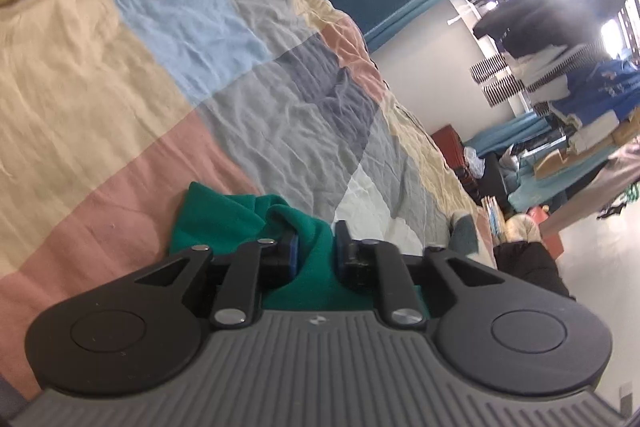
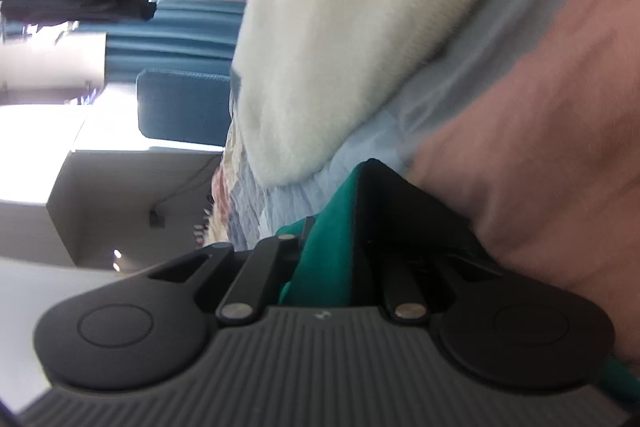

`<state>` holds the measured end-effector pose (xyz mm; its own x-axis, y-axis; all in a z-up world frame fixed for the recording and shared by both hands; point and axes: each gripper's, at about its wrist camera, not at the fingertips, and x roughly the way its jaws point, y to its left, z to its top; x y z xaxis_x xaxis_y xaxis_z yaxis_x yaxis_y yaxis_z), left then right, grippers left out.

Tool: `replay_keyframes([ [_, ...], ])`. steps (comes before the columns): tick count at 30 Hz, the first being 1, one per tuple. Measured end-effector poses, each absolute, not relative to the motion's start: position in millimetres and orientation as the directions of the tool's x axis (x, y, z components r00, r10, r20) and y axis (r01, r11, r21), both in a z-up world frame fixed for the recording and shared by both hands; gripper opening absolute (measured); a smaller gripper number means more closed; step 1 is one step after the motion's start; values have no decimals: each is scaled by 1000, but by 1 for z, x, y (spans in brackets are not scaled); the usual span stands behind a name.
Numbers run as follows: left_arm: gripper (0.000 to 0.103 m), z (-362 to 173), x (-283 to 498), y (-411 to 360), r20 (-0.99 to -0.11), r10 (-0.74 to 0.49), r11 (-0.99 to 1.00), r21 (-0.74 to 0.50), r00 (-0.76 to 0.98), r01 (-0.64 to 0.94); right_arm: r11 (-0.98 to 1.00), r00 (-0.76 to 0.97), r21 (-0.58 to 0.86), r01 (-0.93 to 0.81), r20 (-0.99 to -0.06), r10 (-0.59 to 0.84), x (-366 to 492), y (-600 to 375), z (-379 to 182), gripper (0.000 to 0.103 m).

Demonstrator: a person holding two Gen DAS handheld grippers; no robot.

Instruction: Fold large clothes

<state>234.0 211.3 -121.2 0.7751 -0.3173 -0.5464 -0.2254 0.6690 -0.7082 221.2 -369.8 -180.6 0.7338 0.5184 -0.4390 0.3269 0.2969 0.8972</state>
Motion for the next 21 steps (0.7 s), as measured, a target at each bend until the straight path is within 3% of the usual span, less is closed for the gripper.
replay_keyframes([
  [1, 28, -119, 231, 211, -549, -317, 677, -702, 774, -221, 289, 737, 901, 323, -431, 520, 218, -370, -178, 19],
  [3, 34, -113, 223, 211, -556, -308, 685, -693, 772, -226, 259, 748, 917, 305, -399, 531, 210, -371, -173, 47],
  [6, 44, -96, 204, 209, -554, -269, 712, -666, 788, -225, 281, 761, 915, 289, -398, 512, 192, -370, -155, 66],
  [9, 72, -71, 177, 208, -506, -231, 742, -644, 831, -186, 367, 766, 891, 268, -428, 479, 172, -369, -132, 68],
  [16, 72, -20, 111, 179, -416, -227, 839, -542, 880, -40, 580, 810, 793, 189, -459, 364, 116, -355, -76, 70],
  [21, 72, -25, 90, 115, -479, -334, 883, -459, 812, 93, 743, 840, 667, 52, -432, 330, 88, -316, -47, 70],
])
